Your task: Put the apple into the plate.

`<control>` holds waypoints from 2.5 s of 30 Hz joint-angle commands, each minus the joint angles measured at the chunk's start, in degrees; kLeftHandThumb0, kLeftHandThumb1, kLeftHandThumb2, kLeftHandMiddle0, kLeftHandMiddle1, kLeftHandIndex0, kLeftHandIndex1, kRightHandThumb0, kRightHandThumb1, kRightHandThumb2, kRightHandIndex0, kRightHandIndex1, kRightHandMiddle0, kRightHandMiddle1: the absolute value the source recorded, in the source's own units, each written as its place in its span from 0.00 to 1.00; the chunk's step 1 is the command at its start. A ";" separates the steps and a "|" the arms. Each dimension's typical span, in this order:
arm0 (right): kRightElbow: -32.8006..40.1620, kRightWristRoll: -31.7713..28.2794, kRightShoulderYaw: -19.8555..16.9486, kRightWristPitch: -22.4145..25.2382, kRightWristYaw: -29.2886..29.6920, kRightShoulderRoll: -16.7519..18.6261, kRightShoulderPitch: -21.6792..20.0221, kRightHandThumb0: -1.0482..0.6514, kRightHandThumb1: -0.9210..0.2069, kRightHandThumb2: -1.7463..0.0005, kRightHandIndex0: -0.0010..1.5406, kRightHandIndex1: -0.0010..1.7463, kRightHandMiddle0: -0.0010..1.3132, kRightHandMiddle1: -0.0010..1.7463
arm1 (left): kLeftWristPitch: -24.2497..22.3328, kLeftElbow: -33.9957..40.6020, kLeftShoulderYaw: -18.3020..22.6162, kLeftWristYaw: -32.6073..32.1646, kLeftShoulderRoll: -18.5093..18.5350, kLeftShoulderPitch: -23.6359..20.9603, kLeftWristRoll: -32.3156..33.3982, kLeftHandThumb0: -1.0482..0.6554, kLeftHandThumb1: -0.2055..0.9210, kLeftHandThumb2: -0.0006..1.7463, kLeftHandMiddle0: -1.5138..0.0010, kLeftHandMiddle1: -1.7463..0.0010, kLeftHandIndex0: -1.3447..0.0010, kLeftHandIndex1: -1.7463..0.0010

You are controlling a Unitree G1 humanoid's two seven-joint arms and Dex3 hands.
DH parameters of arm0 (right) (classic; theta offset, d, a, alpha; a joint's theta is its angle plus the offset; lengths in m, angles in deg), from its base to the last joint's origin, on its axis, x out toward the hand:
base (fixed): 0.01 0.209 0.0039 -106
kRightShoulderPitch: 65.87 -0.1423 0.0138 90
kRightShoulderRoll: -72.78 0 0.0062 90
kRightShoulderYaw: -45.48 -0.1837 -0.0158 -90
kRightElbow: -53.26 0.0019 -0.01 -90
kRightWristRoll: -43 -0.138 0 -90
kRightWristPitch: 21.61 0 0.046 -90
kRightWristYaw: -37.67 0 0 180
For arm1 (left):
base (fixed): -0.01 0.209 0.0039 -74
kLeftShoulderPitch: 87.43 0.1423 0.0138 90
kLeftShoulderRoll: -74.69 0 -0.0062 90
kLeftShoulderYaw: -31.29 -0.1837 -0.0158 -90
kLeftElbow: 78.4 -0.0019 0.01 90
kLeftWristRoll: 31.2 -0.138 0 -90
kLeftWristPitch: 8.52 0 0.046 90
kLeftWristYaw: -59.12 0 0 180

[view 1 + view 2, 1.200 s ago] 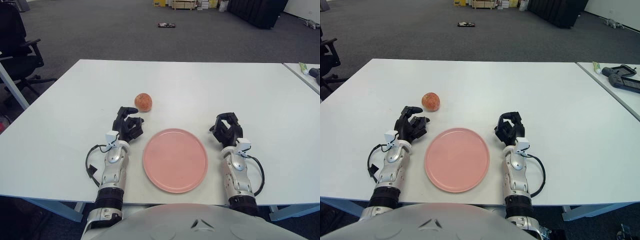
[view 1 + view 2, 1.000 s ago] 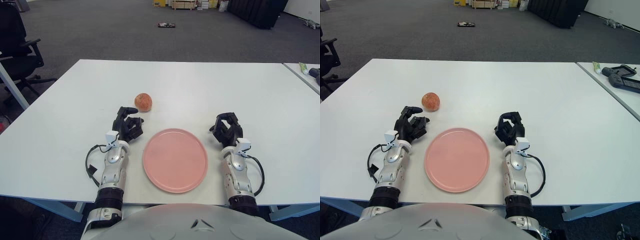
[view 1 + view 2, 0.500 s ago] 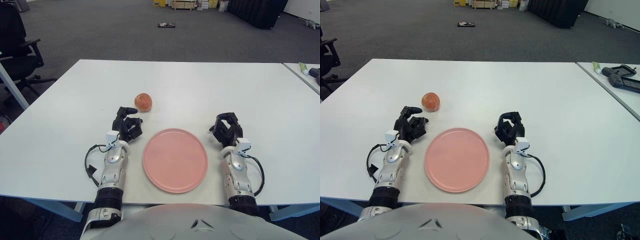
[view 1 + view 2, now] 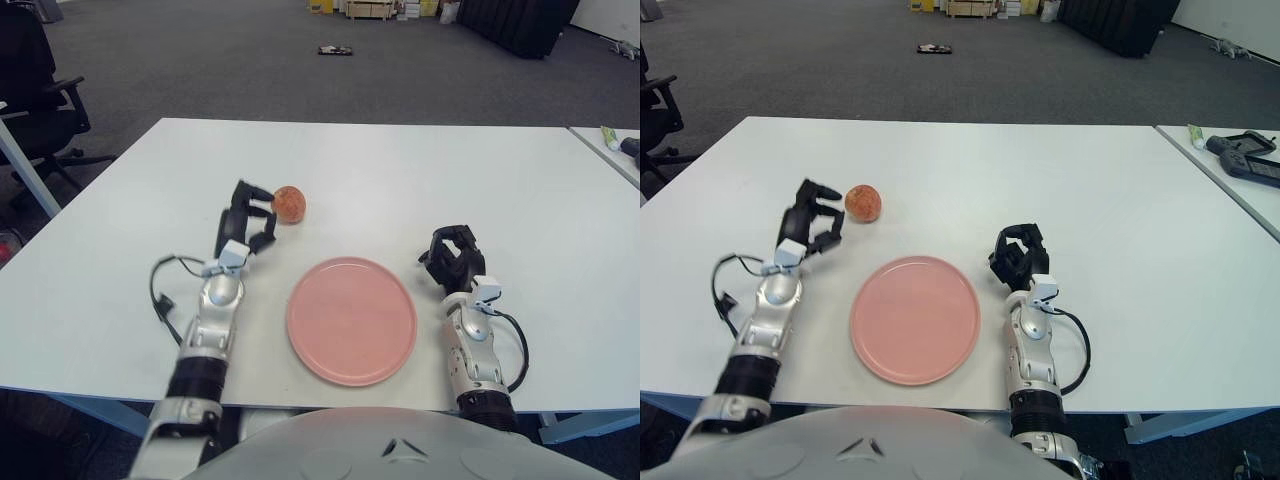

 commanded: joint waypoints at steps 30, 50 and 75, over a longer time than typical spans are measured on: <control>-2.65 -0.54 -0.71 0.10 1.32 1.29 -1.56 0.39 0.22 0.51 0.40 1.00 0.26 1.00 | -2.52 -21.22 -16.97 -11.64 18.55 -27.98 -29.29 0.00 1.00 0.09 1.00 1.00 1.00 1.00; -3.07 -0.53 -0.73 -0.49 1.70 1.38 -1.61 0.39 0.23 0.50 0.42 1.00 0.27 1.00 | 8.49 -35.01 -25.10 10.19 20.04 -39.91 -24.40 0.00 0.92 0.06 1.00 1.00 1.00 1.00; -2.86 -0.21 -0.89 -1.20 2.48 1.26 -0.88 0.39 0.24 0.49 0.43 1.00 0.27 1.00 | 3.57 -46.89 -33.27 23.54 15.79 -48.84 -26.69 0.00 0.94 0.07 1.00 1.00 1.00 1.00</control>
